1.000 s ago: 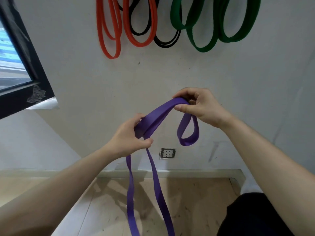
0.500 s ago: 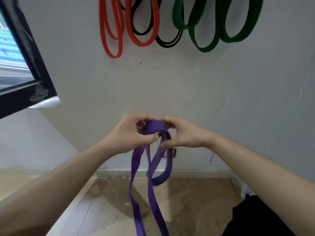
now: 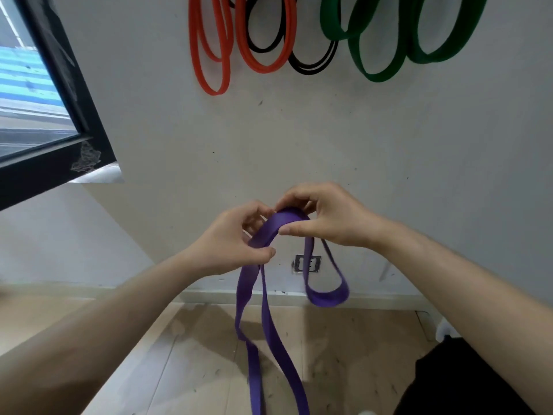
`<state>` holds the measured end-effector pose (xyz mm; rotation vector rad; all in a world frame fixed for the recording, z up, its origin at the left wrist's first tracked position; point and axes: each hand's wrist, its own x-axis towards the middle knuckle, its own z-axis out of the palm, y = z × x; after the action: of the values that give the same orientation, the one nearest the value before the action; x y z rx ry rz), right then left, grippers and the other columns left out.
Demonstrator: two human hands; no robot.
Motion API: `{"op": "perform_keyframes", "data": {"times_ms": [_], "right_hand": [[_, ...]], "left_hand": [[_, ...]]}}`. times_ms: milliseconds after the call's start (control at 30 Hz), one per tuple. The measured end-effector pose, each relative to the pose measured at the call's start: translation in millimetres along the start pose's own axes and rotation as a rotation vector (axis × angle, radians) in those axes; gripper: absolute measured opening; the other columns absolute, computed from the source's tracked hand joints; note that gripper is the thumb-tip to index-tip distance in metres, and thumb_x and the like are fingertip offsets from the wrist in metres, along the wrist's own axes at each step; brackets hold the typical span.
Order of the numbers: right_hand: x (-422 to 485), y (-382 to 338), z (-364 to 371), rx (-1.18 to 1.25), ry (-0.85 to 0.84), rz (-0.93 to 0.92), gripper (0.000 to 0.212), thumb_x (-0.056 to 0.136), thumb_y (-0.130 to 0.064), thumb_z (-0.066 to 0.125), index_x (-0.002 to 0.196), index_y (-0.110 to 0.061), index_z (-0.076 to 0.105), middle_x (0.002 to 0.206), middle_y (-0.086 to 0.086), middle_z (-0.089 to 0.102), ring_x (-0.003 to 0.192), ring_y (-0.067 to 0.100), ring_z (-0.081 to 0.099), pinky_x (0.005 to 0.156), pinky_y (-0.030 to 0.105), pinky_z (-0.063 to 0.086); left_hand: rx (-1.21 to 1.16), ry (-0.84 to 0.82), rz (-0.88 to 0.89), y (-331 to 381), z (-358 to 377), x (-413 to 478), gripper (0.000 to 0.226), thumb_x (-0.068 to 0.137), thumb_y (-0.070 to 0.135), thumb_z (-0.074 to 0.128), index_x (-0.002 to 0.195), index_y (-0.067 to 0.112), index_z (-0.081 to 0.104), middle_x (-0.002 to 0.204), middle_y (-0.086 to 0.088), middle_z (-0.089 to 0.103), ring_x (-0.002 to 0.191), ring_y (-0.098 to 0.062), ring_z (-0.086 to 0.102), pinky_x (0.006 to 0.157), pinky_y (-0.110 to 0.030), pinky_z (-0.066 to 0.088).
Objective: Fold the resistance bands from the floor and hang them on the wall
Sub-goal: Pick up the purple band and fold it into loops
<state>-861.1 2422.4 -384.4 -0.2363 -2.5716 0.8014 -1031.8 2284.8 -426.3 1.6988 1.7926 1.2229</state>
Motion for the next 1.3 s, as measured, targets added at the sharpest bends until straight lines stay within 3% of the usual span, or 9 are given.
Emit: {"op": "perform_keyframes", "data": {"times_ms": [167, 267, 500, 733, 900, 1100, 1167, 1233, 1300], "right_hand": [[0.1, -2.4, -20.2, -0.080, 0.153, -0.078, 0.030, 0.085, -0.024, 0.079, 0.112, -0.012, 0.071, 0.104, -0.006, 0.068, 0.096, 0.007, 0.064, 0.081, 0.020, 0.052], [-2.6, -2.8, -32.1, -0.043, 0.276, -0.097, 0.026, 0.088, -0.020, 0.076, 0.111, -0.011, 0.071, 0.104, -0.005, 0.066, 0.097, 0.010, 0.063, 0.083, 0.030, 0.055], [-7.5, 2.7, -47.3, 0.067, 0.537, -0.082, 0.018, 0.092, -0.016, 0.071, 0.110, -0.014, 0.069, 0.107, 0.002, 0.066, 0.099, 0.012, 0.062, 0.080, 0.028, 0.056], [-6.2, 23.7, -59.1, 0.221, 0.669, -0.012, 0.018, 0.093, -0.024, 0.069, 0.111, -0.021, 0.067, 0.102, -0.005, 0.067, 0.100, 0.030, 0.064, 0.087, 0.051, 0.057], [-10.5, 42.3, -53.8, 0.161, 0.451, 0.064, 0.022, 0.095, -0.012, 0.067, 0.115, -0.017, 0.064, 0.098, -0.008, 0.065, 0.091, 0.004, 0.061, 0.083, 0.024, 0.052], [-19.7, 60.6, -41.5, 0.165, -0.115, 0.340, 0.040, 0.089, -0.015, 0.074, 0.127, -0.019, 0.061, 0.101, 0.002, 0.072, 0.091, 0.008, 0.070, 0.091, 0.036, 0.056], [-19.3, 56.0, -25.5, 0.137, -0.266, 0.366, 0.045, 0.087, -0.016, 0.077, 0.128, -0.021, 0.060, 0.108, 0.002, 0.073, 0.100, 0.009, 0.070, 0.088, 0.023, 0.054], [-14.5, 46.7, -7.9, 0.172, -0.286, 0.344, 0.048, 0.085, -0.016, 0.079, 0.129, -0.022, 0.059, 0.115, -0.001, 0.072, 0.108, 0.006, 0.066, 0.081, 0.008, 0.048], [-5.5, 36.9, 5.3, 0.292, -0.195, 0.294, 0.055, 0.083, -0.017, 0.081, 0.132, -0.024, 0.058, 0.121, -0.001, 0.070, 0.115, 0.008, 0.063, 0.085, 0.012, 0.046]], "left_hand": [[-0.080, -0.030, -0.086, 0.4, 10.9, 3.4, 0.023, 0.079, 0.002, 0.081, 0.097, 0.004, 0.067, 0.092, -0.016, 0.072, 0.080, -0.025, 0.070, 0.078, -0.033, 0.058], [-0.121, -0.058, -0.128, -0.5, 21.3, 4.8, 0.023, 0.082, 0.003, 0.078, 0.100, 0.005, 0.063, 0.094, -0.017, 0.073, 0.088, -0.031, 0.071, 0.083, -0.042, 0.060], [-0.155, 0.002, -0.140, 3.2, 27.4, 19.4, 0.027, 0.078, 0.014, 0.081, 0.100, 0.007, 0.067, 0.095, -0.021, 0.069, 0.080, -0.024, 0.067, 0.089, -0.055, 0.056], [-0.277, 0.226, -0.050, 31.6, -13.6, 42.3, 0.025, 0.073, 0.013, 0.073, 0.098, 0.013, 0.068, 0.077, -0.003, 0.068, 0.073, -0.016, 0.064, 0.075, -0.030, 0.053], [-0.268, 0.278, -0.024, 27.5, -30.7, 40.0, 0.029, 0.083, -0.001, 0.077, 0.100, 0.021, 0.071, 0.077, 0.015, 0.072, 0.075, -0.005, 0.065, 0.078, -0.020, 0.052], [-0.180, 0.174, -0.017, 26.3, -28.8, 29.1, 0.028, 0.083, 0.001, 0.078, 0.103, 0.020, 0.074, 0.092, -0.004, 0.076, 0.082, -0.011, 0.068, 0.081, -0.024, 0.057], [-0.159, 0.151, -0.006, 28.3, -25.3, 28.6, 0.028, 0.083, 0.002, 0.079, 0.107, 0.015, 0.075, 0.097, -0.009, 0.077, 0.084, -0.013, 0.069, 0.084, -0.027, 0.057], [-0.128, 0.136, 0.014, 29.9, -22.1, 29.0, 0.030, 0.083, 0.002, 0.079, 0.111, 0.011, 0.074, 0.100, -0.010, 0.077, 0.086, -0.013, 0.070, 0.084, -0.025, 0.057], [-0.103, 0.124, 0.032, 30.1, -20.8, 29.0, 0.033, 0.082, 0.002, 0.080, 0.113, 0.012, 0.074, 0.101, -0.009, 0.077, 0.088, -0.013, 0.072, 0.083, -0.021, 0.057]]}}
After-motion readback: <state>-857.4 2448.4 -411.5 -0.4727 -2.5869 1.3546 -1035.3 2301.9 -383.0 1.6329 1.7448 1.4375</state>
